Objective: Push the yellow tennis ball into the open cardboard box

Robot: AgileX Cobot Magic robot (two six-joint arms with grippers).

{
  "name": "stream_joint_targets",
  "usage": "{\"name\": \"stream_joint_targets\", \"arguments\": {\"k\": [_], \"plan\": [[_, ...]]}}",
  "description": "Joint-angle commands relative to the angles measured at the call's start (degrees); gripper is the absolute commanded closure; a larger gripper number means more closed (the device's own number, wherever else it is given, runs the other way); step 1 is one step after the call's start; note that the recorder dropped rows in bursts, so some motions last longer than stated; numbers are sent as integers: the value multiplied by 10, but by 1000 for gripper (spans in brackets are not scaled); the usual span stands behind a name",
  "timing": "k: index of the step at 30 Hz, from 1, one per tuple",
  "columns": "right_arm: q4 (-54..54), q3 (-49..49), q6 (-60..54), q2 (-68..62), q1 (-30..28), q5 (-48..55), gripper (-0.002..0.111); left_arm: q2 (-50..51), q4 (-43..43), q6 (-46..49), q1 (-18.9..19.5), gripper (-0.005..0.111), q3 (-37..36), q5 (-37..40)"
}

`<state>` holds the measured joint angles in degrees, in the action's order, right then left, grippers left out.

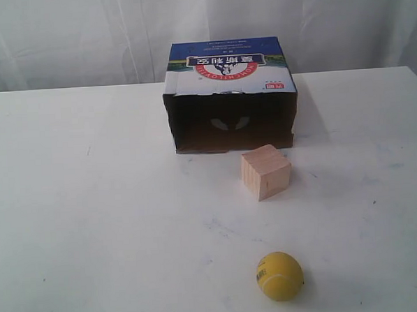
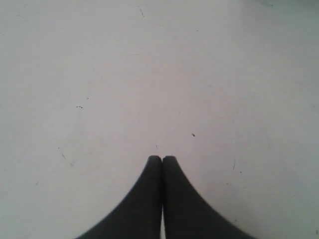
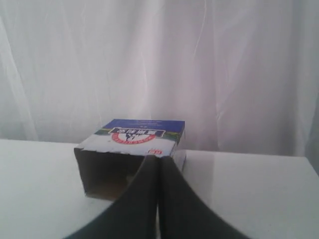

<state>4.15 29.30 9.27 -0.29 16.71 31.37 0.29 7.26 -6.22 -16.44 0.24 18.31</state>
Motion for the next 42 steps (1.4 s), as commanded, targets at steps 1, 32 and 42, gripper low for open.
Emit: {"name": "stream_joint_targets", "arguments": {"k": [1,32,42], "plan": [[-80,52,-32,-37,-2,126,108,-3,1,1,-3,107,-2,9],[-267,106,-247,-646,164,125,108,-3,1,1,-3,107,-2,9],[-244,106,-247,-756,170,87,108,-3,1,1,-3,107,-2,9]]}}
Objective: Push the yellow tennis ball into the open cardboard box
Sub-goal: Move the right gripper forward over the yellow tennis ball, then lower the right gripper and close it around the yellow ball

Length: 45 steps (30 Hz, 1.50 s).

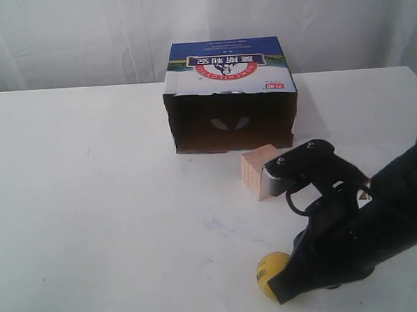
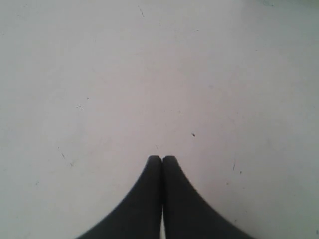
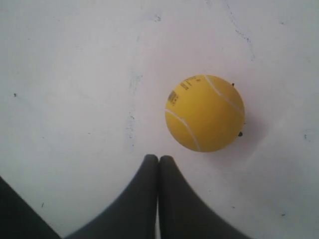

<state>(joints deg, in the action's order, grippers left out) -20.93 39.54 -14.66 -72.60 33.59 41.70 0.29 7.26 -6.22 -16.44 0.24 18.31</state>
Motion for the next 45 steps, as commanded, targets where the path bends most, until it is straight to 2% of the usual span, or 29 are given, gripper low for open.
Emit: {"name": "stream_joint_targets", "arguments": {"k": [1,20,26,34,39,45], "plan": [[6,4,-7,-41,1,-21,108,-3,1,1,-3,107,-2,9],[18,13,-20,-143,16,-85,108,-3,1,1,-3,107,-2,9],[29,81,-31,-150,54,-99,108,-3,1,1,-3,107,-2,9],[84,215,-16,-163,63,2,108,-3,1,1,-3,107,-2,9],[151,207,27,-163,63,36,108,-3,1,1,-3,107,-2,9],[180,188,31,-226,57,-36,108,-3,1,1,-3,107,-2,9]]}}
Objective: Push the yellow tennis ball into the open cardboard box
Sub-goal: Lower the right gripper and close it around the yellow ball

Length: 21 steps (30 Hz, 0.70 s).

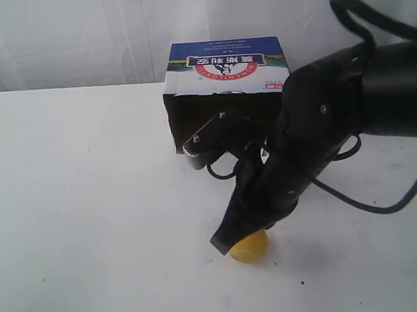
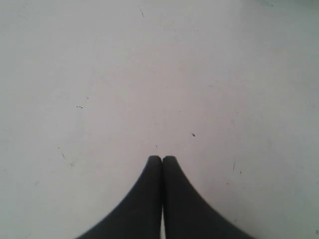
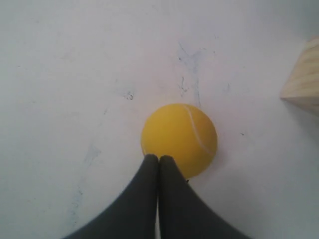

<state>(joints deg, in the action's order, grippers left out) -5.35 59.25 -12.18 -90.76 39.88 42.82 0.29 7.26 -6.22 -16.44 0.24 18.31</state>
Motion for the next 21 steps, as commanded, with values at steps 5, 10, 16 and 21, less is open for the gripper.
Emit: {"name": "stream_joint_targets", "arguments": {"k": [5,10,16,21], "plan": [[53,-6,9,-121,-29,-104,108,-3,1,1,-3,107,-2,9],[53,0,10,-145,-32,-90,108,-3,1,1,-3,107,-2,9],[53,12,10,-144,-23,-86,108,-3,1,1,-3,107,-2,9],[53,58,-4,-148,-17,-103,108,-3,1,1,-3,107,-2,9]]}}
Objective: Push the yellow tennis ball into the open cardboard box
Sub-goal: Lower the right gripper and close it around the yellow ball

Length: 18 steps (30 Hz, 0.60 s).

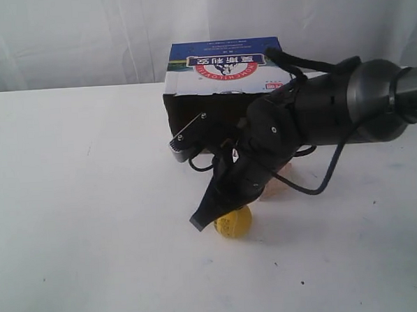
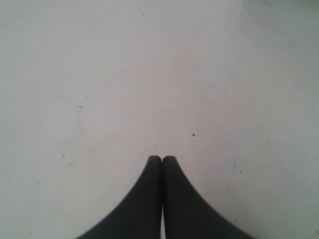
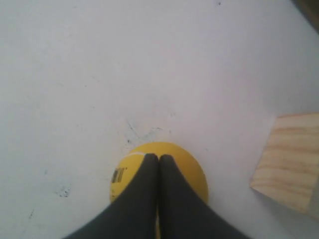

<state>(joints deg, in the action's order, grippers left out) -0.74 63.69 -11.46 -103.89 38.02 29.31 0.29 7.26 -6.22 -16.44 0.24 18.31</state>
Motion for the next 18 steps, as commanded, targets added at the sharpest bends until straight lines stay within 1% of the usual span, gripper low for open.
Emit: {"name": "stream_joint_targets", "arguments": {"k": [1,4,6,12,18], "plan": [[7,26,-16,-19,2,24,108,-3,1,1,-3,107,-2,9],[24,70,-17,-17,2,32,108,-3,1,1,-3,107,-2,9],[24,104,-17,-2,8,62,108,-3,1,1,-3,107,-2,9],[32,104,-14,25,13,141,108,-3,1,1,-3,107,-2,9],[66,90,-5,-23,6,108,108,-3,1,1,-3,107,-2,9]]}}
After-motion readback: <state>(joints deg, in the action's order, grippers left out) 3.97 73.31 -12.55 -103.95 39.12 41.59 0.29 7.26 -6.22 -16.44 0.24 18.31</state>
